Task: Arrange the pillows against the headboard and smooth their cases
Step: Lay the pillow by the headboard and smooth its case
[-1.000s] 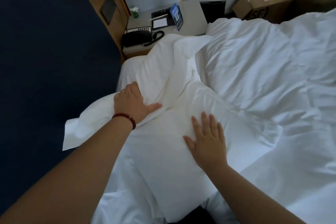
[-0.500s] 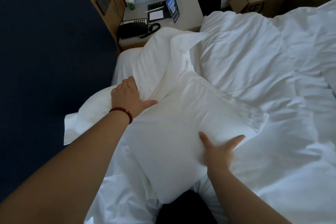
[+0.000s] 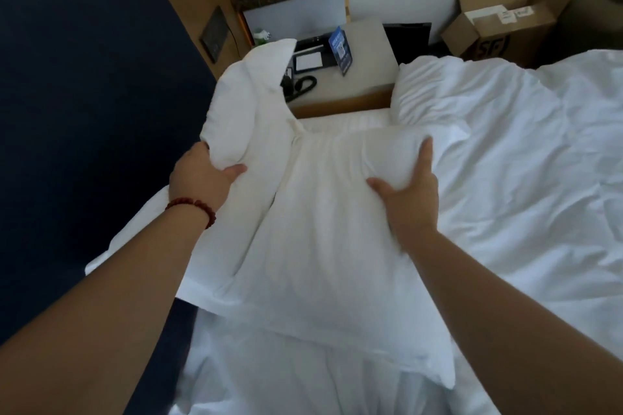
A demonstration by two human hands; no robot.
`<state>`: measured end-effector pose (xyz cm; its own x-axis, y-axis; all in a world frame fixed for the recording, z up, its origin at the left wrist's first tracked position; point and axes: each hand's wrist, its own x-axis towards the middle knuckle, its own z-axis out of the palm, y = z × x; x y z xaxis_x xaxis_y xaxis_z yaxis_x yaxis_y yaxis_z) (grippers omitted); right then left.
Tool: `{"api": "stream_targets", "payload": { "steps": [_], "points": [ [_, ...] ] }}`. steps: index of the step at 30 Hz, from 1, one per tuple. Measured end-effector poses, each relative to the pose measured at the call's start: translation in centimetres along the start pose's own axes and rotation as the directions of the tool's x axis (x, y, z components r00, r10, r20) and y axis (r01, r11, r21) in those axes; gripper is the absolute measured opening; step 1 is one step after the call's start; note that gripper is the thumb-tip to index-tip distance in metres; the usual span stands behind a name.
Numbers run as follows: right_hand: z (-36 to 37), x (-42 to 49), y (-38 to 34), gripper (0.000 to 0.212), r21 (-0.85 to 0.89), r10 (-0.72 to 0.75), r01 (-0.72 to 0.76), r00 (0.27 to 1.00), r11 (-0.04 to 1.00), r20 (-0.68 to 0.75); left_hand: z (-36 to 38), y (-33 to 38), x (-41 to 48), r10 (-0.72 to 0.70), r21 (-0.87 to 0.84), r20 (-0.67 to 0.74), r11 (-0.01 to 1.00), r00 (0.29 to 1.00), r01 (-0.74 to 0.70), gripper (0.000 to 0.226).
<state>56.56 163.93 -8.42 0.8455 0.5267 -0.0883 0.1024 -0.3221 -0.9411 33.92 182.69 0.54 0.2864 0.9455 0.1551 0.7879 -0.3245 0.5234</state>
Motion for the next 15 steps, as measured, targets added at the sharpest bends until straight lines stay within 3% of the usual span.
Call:
{"api": "stream_targets", "payload": {
  "steps": [5, 11, 15],
  "points": [
    [4.6, 7.8, -3.2, 0.114, -0.138, -0.062, 0.073, 0.994, 0.988, 0.086, -1.5, -0.7, 5.2, -0.063, 0.003, -0.093, 0.998, 0.994, 0.064, 0.053],
    [10.0, 12.8, -2.7, 0.119, -0.495, 0.079, -0.001, 0.987, 0.869, 0.137, 0.1, -2.6, 10.2, -0.169, 0.200, -0.034, 0.965, 0.985, 0.172, 0.091],
    [10.5, 13.1, 1.0, 0.119, -0.571, 0.171, -0.077, 0.979, 0.817, 0.112, 1.9, -3.5, 11.2, -0.139, 0.347, -0.084, 0.924, 0.987, 0.159, 0.100]
  ]
}}
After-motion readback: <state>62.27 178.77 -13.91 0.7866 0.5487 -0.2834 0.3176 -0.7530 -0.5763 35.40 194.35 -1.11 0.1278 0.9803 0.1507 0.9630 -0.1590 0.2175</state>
